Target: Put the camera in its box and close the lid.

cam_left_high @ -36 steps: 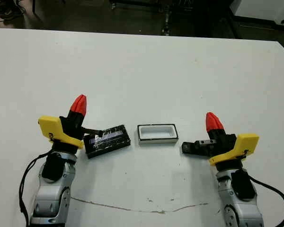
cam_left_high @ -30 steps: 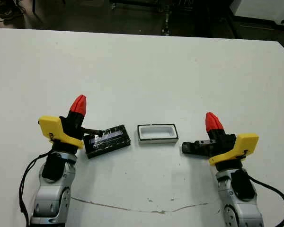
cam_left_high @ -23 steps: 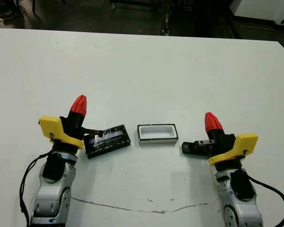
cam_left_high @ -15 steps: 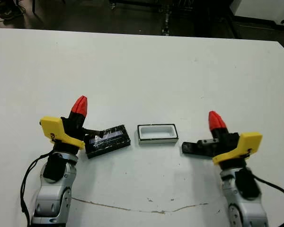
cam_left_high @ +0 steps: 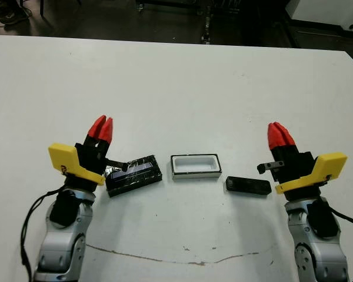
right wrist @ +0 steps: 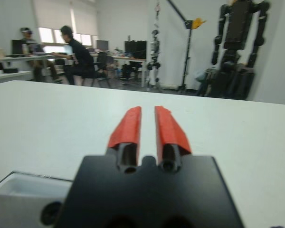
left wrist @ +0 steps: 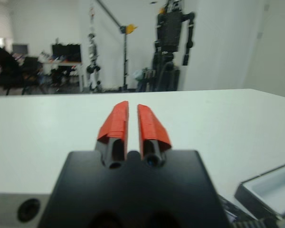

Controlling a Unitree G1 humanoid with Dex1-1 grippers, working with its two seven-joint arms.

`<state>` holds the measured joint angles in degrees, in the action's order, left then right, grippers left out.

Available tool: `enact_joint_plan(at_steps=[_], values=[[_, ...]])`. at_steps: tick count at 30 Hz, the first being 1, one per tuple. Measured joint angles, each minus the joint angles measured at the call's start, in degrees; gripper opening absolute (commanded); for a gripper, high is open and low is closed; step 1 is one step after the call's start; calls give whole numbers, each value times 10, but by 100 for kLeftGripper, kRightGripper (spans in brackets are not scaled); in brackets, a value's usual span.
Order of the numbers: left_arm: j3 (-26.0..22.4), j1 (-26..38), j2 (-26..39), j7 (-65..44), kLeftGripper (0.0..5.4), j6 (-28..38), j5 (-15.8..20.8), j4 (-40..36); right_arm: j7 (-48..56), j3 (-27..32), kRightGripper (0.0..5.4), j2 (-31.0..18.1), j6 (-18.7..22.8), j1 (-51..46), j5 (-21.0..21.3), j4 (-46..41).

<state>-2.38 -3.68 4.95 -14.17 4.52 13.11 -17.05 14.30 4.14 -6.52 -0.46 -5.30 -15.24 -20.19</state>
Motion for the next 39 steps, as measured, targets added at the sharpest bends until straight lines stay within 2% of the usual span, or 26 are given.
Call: enact_joint_plan(at_steps=[3, 6, 11, 14, 20, 25, 28, 32, 39], values=[[-5, -4, 7, -13, 176, 1, 11, -6, 28, 4, 179, -25, 9, 1, -15, -5], [-12, -8, 18, -27, 221, 1, 26, -19, 57, 22, 231, -59, 38, 8, -48, -12], [-28, -14, 43, -38, 293, -18, 52, -52, 126, 63, 311, -144, 86, 42, -98, -17], [-34, -18, 47, -37, 338, -34, 60, -65, 157, 77, 363, -188, 103, 60, -107, -16], [-35, -25, 44, -24, 419, -52, 65, -71, 207, 78, 457, -234, 139, 68, -113, -14], [-33, -27, 41, -17, 491, -60, 66, -72, 322, 60, 539, -326, 142, 124, -106, 27], [-31, -28, 40, -12, 536, -63, 63, -74, 400, 33, 540, -371, 137, 179, -92, 76], [-29, -30, 39, -12, 538, -63, 63, -74, 485, -21, 540, -411, 114, 258, -47, 127], [-28, -31, 38, -12, 538, -62, 65, -71, 600, -94, 540, -427, 89, 358, -10, 184]])
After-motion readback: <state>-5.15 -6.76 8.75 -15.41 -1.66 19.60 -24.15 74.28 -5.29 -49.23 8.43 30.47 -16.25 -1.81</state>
